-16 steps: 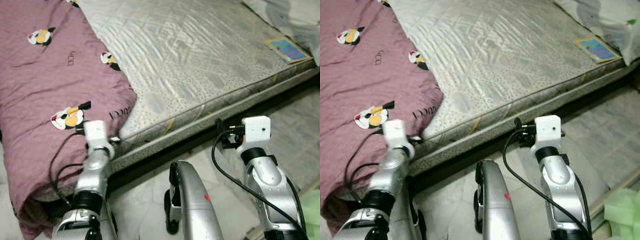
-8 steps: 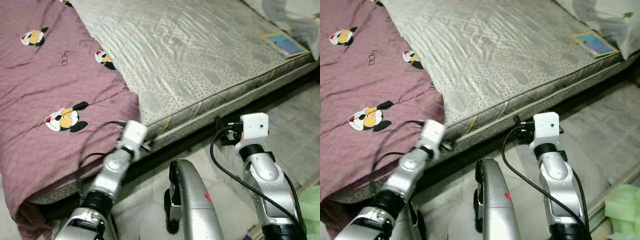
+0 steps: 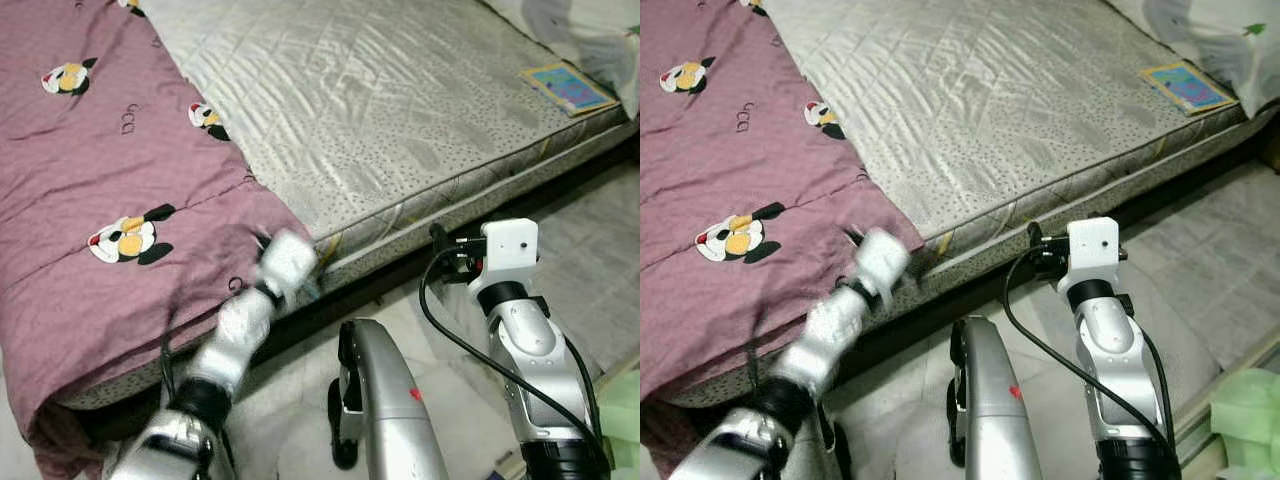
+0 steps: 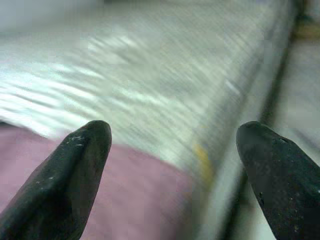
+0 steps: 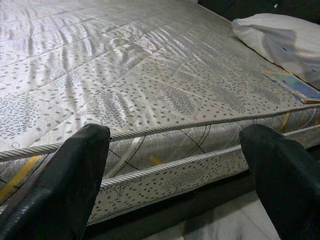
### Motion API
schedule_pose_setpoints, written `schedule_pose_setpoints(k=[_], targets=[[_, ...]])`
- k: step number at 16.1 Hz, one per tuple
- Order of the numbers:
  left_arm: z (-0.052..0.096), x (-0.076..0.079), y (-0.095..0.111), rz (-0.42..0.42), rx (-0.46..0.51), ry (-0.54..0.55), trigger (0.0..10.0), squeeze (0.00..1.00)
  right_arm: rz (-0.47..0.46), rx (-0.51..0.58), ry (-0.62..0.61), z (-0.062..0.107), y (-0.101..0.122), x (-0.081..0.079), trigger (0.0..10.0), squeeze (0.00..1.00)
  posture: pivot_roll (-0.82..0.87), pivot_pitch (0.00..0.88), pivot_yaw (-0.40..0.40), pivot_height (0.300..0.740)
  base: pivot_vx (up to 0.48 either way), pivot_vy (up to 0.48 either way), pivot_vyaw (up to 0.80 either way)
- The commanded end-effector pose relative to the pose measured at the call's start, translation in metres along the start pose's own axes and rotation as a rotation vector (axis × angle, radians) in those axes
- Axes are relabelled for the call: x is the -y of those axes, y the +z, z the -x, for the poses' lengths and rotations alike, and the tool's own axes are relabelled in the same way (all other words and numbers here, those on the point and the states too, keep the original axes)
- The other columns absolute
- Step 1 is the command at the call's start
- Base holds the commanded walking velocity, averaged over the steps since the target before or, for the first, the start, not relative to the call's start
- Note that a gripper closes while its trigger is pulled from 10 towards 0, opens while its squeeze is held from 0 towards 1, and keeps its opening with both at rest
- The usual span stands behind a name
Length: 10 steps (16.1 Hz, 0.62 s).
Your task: Clean up the room
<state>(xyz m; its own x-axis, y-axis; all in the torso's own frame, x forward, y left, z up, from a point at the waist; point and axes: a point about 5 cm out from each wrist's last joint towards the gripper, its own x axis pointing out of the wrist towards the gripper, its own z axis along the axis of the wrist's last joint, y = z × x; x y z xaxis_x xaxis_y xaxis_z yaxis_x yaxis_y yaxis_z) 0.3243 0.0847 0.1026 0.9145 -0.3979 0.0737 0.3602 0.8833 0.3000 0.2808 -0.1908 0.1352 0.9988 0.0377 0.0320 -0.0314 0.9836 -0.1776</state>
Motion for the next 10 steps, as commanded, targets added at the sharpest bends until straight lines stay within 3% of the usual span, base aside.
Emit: schedule_pose_setpoints(k=[1,3,6,8,9,10], targets=[[0.001,-0.019,0.005,0.056,0.026,0.141,10.0,0.00,0.005,-0.006,-0.019,0.004,-0.002,0.004,10.0,0.00,-0.16,0.153,-0.043,0.517,0.000,0.000,0.00],[0.007,-0.054,-0.008,0.199,-0.054,0.389,10.0,0.00,0.007,-0.033,-0.023,0.016,-0.007,0.007,10.0,0.00,-0.17,0.184,-0.045,0.517,0.000,0.000,0.00],[0.017,-0.078,-0.022,0.252,-0.116,0.521,10.0,0.00,0.022,-0.079,-0.026,0.040,-0.012,0.012,10.0,0.00,-0.20,0.228,-0.047,0.517,0.000,0.000,0.00],[0.023,-0.097,-0.028,0.285,-0.159,0.609,10.0,0.00,0.038,-0.124,-0.041,0.065,-0.015,0.021,10.0,0.00,-0.24,0.277,-0.047,0.517,0.000,0.000,0.00],[0.021,-0.104,-0.031,0.277,-0.197,0.620,10.0,0.00,0.042,-0.143,-0.053,0.073,-0.015,0.025,10.0,0.00,-0.25,0.291,-0.046,0.517,0.000,0.000,0.00],[0.019,-0.109,-0.039,0.247,-0.306,0.616,10.0,0.00,0.046,-0.163,-0.067,0.080,-0.015,0.028,10.0,0.00,-0.25,0.300,-0.045,0.517,0.000,0.000,0.00]])
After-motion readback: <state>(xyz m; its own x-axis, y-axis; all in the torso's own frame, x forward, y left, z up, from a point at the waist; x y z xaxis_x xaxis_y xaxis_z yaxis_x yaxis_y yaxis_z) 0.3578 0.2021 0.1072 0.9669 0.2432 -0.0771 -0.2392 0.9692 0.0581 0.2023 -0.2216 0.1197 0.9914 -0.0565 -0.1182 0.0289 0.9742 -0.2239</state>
